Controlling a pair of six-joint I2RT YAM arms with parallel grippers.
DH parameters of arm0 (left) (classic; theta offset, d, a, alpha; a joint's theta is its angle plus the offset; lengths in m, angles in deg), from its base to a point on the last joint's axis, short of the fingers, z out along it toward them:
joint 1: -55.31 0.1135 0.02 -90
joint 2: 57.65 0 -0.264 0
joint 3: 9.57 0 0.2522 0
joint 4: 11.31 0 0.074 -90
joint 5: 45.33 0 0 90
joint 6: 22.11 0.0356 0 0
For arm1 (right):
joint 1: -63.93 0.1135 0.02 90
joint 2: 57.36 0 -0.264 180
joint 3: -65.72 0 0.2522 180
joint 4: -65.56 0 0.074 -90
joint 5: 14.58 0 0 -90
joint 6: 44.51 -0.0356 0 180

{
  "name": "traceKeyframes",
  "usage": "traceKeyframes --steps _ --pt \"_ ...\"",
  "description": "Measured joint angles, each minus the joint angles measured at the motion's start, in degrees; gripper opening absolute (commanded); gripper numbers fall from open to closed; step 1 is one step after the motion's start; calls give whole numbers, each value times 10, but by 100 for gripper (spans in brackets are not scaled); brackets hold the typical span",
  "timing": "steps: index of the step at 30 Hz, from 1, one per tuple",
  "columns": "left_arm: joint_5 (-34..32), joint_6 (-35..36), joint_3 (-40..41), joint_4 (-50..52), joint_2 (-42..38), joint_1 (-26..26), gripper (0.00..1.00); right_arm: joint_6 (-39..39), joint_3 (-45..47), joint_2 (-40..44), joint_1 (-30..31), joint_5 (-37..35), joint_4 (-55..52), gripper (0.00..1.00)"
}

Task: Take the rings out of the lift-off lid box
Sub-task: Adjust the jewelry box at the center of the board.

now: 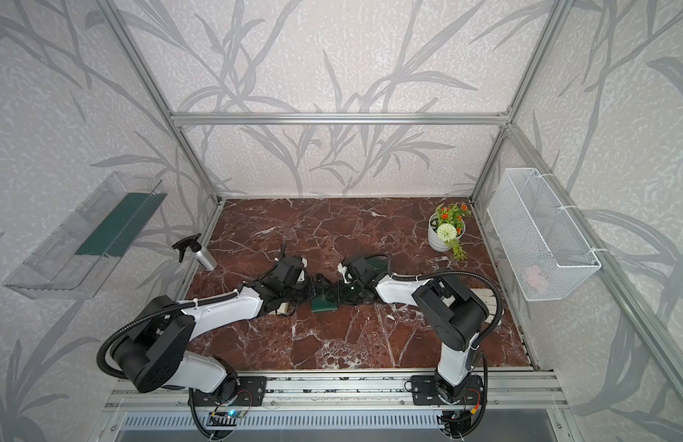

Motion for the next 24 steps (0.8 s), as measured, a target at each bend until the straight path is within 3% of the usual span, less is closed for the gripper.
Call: traceKeyframes --steps 15,24 --pt "-6 20 -20 57 -5 0 90 1 -17 -4 2 -14 -28 37" --pt "-73 73 -52 145 -116 -5 92 -30 -28 -19 17 -13 -10 37"
